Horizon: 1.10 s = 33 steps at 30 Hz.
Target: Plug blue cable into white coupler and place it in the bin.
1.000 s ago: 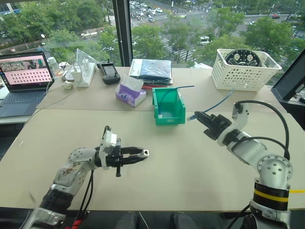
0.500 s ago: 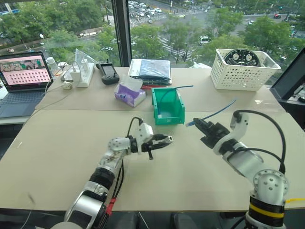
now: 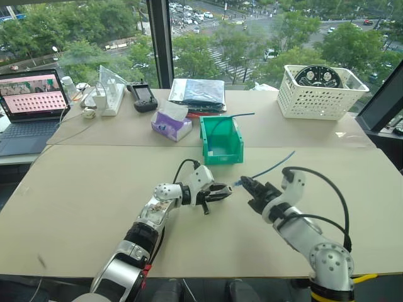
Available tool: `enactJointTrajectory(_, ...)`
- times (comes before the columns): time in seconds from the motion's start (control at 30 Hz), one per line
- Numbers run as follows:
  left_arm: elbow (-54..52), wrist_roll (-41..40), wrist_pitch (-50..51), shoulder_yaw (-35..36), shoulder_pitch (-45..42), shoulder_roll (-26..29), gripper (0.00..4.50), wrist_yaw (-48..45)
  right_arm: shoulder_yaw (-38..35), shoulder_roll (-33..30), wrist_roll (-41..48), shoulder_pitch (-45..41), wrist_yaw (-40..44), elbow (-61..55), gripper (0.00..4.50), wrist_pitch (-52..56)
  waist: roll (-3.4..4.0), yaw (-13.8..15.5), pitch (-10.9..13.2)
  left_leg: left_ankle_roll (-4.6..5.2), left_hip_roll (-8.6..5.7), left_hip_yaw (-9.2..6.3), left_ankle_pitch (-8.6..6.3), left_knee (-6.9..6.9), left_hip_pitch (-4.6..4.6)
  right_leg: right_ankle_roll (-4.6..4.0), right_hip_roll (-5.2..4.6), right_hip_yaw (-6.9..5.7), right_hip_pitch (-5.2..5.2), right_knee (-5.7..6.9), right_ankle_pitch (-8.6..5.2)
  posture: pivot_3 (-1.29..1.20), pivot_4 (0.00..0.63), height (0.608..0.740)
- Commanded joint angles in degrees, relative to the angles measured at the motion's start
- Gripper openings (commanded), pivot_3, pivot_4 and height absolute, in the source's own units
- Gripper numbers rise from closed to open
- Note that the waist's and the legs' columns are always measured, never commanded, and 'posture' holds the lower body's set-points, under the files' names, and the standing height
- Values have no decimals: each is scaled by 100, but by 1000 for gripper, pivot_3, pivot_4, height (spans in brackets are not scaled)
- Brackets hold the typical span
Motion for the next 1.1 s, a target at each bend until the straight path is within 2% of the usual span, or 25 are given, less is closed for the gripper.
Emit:
enactJointTrajectory(0.03, -231, 25, 141, -106, 81, -41, 681, -50, 37, 50, -175, 89, 176, -198, 0, -207, 0, -3, 0, 0, 0, 0, 0, 0, 2, 0, 0, 0, 0, 1, 0, 0, 150, 740)
enactJointTrajectory(1.1, -387, -81, 398, 32, 33, -147, 681, 3, 63, 201, -491, 270, 415, -107, 0, -117, 0, -5, -1, -1, 0, 0, 0, 21, 7, -1, 1, 2, 1, 34, 0, 0, 150, 740)
